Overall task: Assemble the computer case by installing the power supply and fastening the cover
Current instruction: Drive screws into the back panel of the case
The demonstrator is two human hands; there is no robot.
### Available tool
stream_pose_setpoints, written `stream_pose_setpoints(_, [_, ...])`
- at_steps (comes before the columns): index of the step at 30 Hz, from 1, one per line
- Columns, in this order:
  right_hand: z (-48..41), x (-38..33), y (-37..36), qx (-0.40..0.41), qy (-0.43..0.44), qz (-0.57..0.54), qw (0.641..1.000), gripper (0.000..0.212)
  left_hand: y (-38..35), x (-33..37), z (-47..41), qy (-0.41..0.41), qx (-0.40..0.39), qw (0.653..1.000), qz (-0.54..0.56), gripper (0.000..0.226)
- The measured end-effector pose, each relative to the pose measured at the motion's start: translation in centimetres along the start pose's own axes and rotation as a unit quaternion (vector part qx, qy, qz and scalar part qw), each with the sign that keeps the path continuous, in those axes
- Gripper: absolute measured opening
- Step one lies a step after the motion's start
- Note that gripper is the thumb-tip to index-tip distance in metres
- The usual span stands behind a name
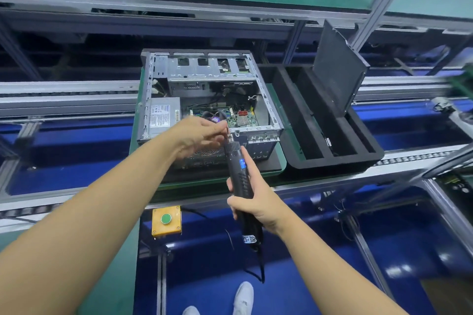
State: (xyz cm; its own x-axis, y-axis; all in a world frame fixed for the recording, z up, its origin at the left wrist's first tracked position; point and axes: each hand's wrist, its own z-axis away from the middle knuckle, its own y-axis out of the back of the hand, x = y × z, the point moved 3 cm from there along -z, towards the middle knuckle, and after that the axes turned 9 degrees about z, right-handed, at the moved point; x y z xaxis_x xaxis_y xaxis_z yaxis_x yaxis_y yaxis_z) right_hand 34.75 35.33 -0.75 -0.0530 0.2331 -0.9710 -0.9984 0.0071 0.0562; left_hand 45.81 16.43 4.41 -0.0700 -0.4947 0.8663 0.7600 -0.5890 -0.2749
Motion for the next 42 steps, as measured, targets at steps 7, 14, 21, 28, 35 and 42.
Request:
stream_pose_setpoints(7, [1.8, -0.2, 2.5, 0.023, -0.026, -0.029, 0.999, 0.115, 4.0, 5.7, -5.8, -0.140, 0.129, 0.869, -0.457, 0.038])
stream_pose_setpoints(14, [3.1, 1.0, 3.8, 0.062, -0.027, -0.027, 0.997, 0.099, 2.9, 3.0, -10.0, -0.039, -0.009, 0.739, -0.672, 0.044])
stream_pose_setpoints(21, [4.1, 1.8, 3.2, 0.083, -0.028, -0.036, 0.995, 0.094, 3.5, 4.1, -8.1, -0.033, -0.087, 0.742, -0.664, 0.019])
stream_pose_setpoints(28, [4.4, 1.6, 2.2, 0.074, -0.011, -0.028, 0.997, 0.094, 3.4, 5.4, -5.9, 0.056, -0.141, 0.763, -0.628, 0.013])
stream_pose_setpoints(35, [3.6, 1.1, 2.3, 0.054, 0.010, -0.034, 0.998, 0.084, 4.9, 4.7, -3.8, 0.000, -0.134, 0.739, -0.660, 0.012])
stream_pose_setpoints(42, [3.3, 1.4, 2.4, 0.022, 0.003, -0.049, 0.999, 0.089, 5.5, 3.9, -3.1, -0.018, -0.086, 0.751, -0.655, 0.018])
